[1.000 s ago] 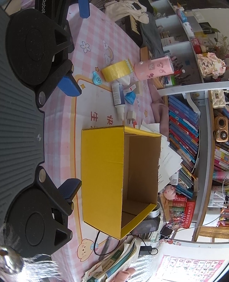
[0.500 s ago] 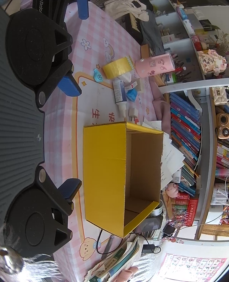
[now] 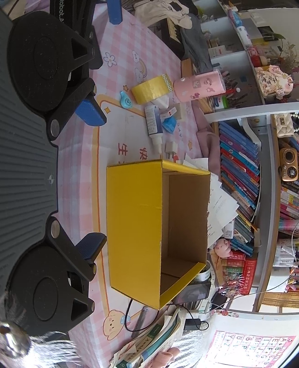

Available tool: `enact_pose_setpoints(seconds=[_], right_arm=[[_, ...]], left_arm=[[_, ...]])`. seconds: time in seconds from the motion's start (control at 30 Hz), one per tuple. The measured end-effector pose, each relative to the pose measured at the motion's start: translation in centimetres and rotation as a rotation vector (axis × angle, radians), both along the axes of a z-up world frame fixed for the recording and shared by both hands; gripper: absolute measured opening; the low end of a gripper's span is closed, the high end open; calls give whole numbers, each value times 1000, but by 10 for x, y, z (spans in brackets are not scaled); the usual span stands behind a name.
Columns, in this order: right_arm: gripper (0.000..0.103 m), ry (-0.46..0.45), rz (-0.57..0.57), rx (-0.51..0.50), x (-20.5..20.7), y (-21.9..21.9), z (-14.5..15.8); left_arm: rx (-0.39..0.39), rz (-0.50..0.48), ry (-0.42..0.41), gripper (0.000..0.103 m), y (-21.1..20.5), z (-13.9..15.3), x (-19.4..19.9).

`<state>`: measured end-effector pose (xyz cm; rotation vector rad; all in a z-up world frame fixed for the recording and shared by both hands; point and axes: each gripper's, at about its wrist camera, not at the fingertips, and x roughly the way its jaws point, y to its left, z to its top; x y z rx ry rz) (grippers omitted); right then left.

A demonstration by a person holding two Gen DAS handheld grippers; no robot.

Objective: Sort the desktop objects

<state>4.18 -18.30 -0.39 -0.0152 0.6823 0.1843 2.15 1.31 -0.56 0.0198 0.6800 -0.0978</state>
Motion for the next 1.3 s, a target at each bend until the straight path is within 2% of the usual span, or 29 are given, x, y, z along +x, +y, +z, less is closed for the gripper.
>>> enact_pose_setpoints(seconds=[0.47, 0.73, 1.03, 1.3], right_arm=[[101, -59, 142, -34, -4, 30, 8], [100, -78, 288, -39, 3, 51, 8], [86, -46, 460, -81, 37, 84, -7], [75, -24, 650, -180, 72, 117, -41]], left_arm=[[-66, 149, -74, 103, 33, 8, -5], [-98, 232, -28, 103, 47, -2, 2], [-104, 310, -43, 103, 59, -3, 23], [-128, 345, -10, 103, 69, -5, 71]])
